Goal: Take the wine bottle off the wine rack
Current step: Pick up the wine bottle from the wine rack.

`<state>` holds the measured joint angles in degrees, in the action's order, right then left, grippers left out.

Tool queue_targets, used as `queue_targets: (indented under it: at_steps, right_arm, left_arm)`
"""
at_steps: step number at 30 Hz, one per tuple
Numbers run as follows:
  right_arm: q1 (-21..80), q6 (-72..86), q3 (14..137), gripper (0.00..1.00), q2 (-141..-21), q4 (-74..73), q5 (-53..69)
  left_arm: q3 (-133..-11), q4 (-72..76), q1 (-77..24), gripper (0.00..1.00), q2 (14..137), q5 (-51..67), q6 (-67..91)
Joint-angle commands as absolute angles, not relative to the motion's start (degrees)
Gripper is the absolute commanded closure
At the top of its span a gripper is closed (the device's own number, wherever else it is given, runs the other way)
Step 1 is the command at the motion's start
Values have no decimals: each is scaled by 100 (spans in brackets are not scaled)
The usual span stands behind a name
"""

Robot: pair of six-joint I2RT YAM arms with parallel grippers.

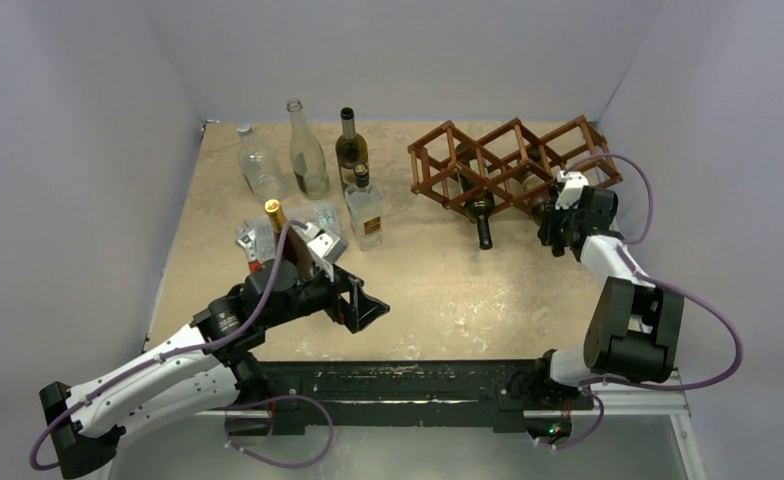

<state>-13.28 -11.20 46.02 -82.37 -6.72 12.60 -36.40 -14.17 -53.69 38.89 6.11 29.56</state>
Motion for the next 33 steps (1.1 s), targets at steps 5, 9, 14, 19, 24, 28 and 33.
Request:
queue_targets:
  at_steps: [5, 9, 14, 19, 24, 28, 33]
  right_arm:
    - [-1353, -911, 4647, 100, -7535, -615, 1747]
    - [-1363, -849, 4548, 100, -7377, -761, 1762]
    - [-1412, -750, 4476, 100, -7232, -980, 1825]
    - [-1419, -672, 4400, 100, -7077, -1167, 1803]
    - [-1423, -739, 4445, 100, -6916, -1433, 1770]
    - [-1426, -722, 4461, 100, -6694, -1485, 1625]
    - [-1425, -968, 4572, 100, -6697, -1690, 1550]
  left_arm:
    - [-3580, -690, -5401, 4, 3857, 918, 3071]
    - [-3564, -646, -5398, 4, 3835, 952, 3085]
    - [-3544, -624, -5405, 4, 3717, 984, 3083]
    - [-3504, -615, -5412, 4, 3657, 984, 3099]
    - [-3510, -605, -5406, 4, 3630, 1011, 3101]
    - [-3586, -651, -5405, 4, 3653, 985, 3071]
    - [-3737, -784, -5405, 4, 3755, 975, 3004]
